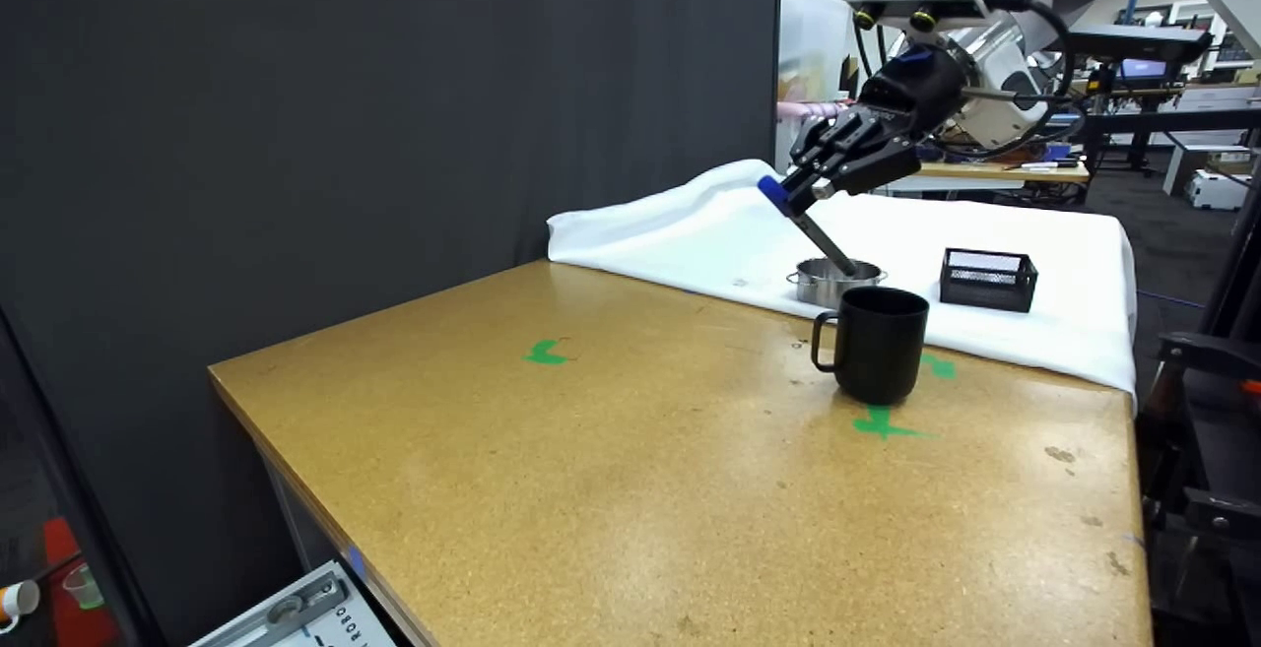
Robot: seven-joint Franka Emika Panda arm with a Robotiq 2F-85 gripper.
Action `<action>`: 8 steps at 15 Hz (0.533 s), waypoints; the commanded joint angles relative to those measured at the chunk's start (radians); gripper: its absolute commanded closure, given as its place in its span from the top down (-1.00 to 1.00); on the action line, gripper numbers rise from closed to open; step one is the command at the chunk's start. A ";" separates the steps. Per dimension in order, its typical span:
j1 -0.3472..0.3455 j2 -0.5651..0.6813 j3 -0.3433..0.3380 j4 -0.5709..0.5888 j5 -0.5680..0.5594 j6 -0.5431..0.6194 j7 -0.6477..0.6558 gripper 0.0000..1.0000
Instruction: Put the blue marker in the black mug
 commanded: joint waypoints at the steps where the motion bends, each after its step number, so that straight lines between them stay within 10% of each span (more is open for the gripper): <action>1: -0.141 0.063 0.085 -0.041 0.055 -0.043 -0.062 -0.91; 8: -0.341 0.204 0.185 -0.135 0.084 -0.085 -0.121 -0.91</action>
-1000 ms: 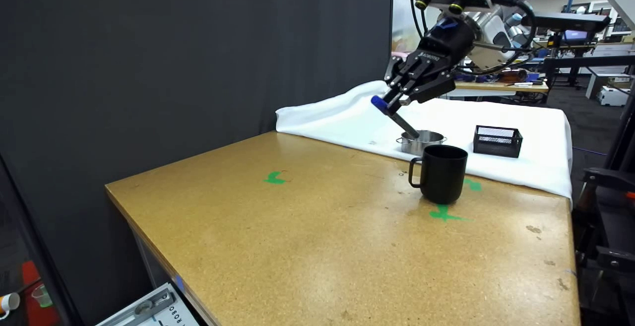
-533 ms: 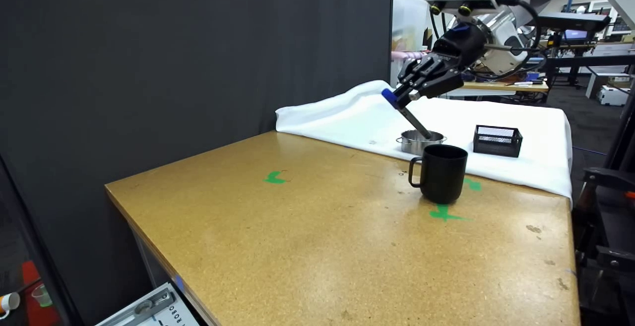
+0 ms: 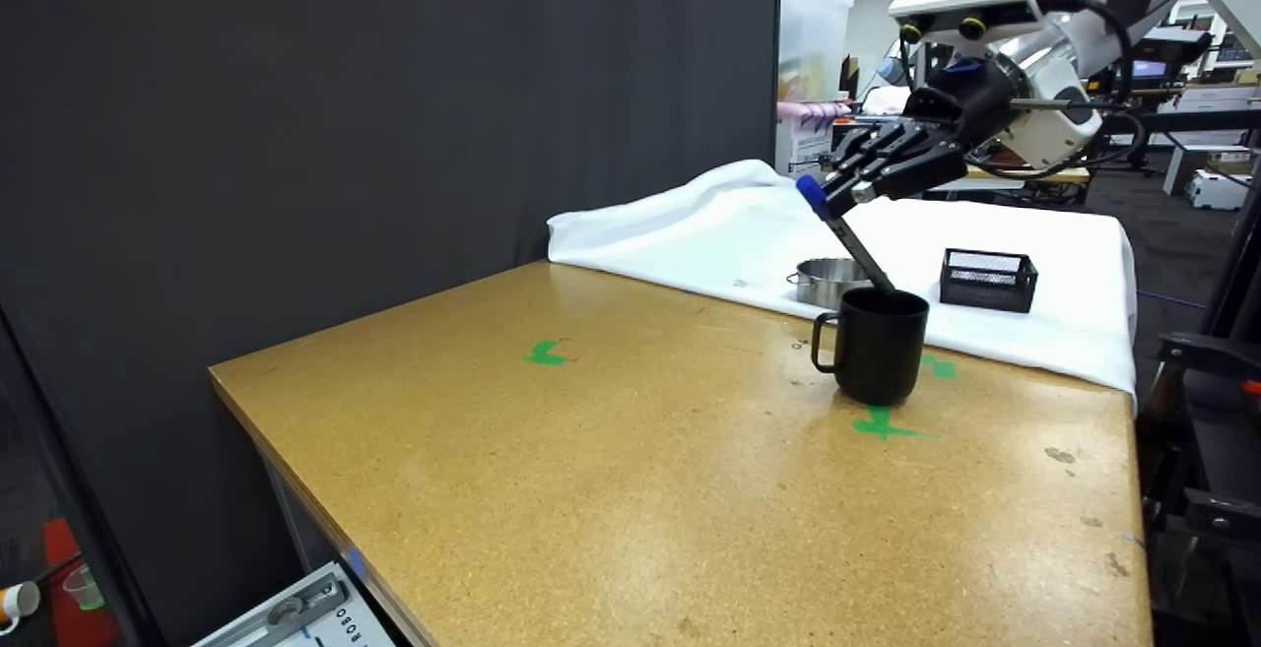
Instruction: Put the blue marker in the black mug
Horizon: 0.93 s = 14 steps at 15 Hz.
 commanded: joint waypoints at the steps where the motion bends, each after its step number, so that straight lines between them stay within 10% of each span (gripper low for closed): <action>1: -0.127 0.128 0.046 -0.043 0.035 -0.044 -0.085 -0.91; 14: -0.094 0.124 -0.093 -0.072 0.024 -0.155 -0.195 -0.91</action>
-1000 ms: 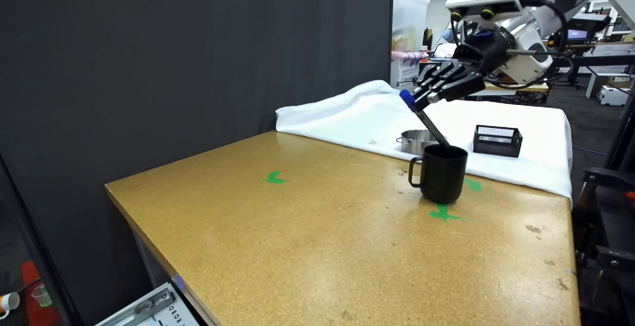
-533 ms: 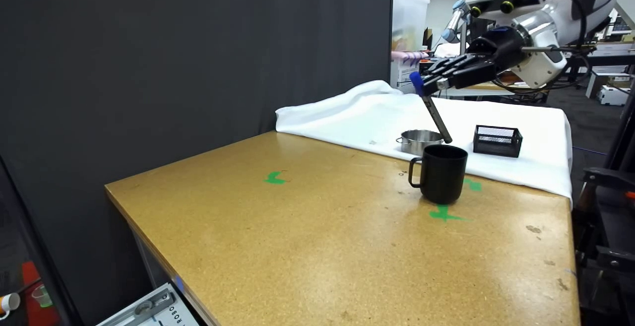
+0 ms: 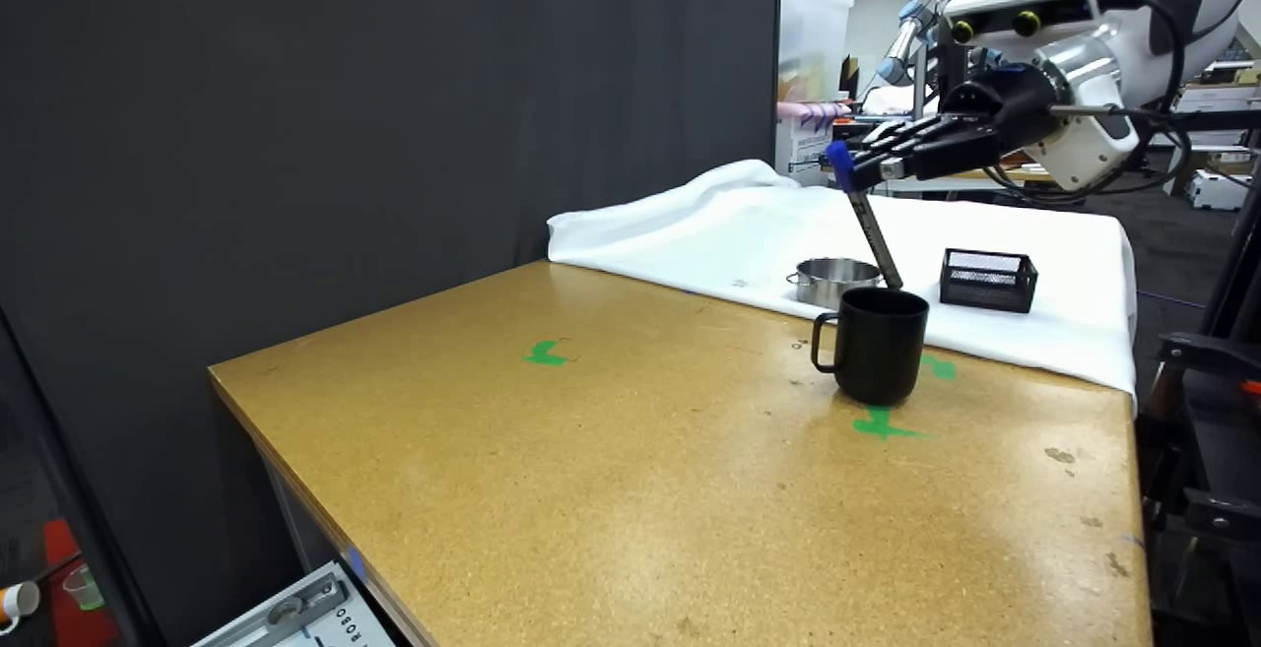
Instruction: Put the blue marker in the black mug
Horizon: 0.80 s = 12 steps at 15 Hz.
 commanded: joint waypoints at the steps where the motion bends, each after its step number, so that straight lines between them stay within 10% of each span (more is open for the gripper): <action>1: 0.057 -0.018 -0.067 0.012 0.013 -0.022 -0.077 -0.91; 2: 0.075 -0.022 -0.083 0.015 0.015 -0.015 -0.090 -0.91; 3: 0.096 -0.024 -0.100 0.019 0.014 -0.009 -0.096 -0.12; 12: 0.230 -0.042 -0.170 0.066 0.017 0.058 -0.088 0.96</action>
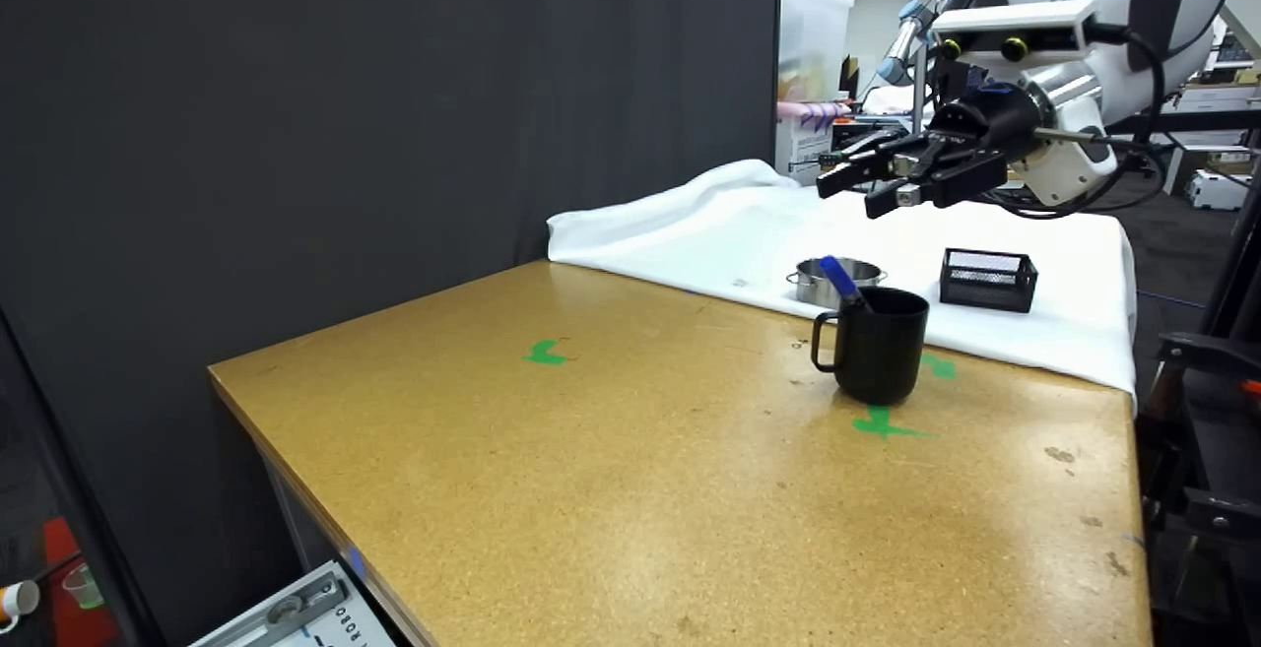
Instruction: Put the blue marker in the black mug
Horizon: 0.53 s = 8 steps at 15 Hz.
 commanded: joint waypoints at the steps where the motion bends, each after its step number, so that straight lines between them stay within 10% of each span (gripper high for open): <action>1: 0.043 -0.064 0.027 0.036 0.027 0.094 0.011 1.00; 8: 0.034 -0.170 0.218 0.124 -0.094 0.411 0.212 1.00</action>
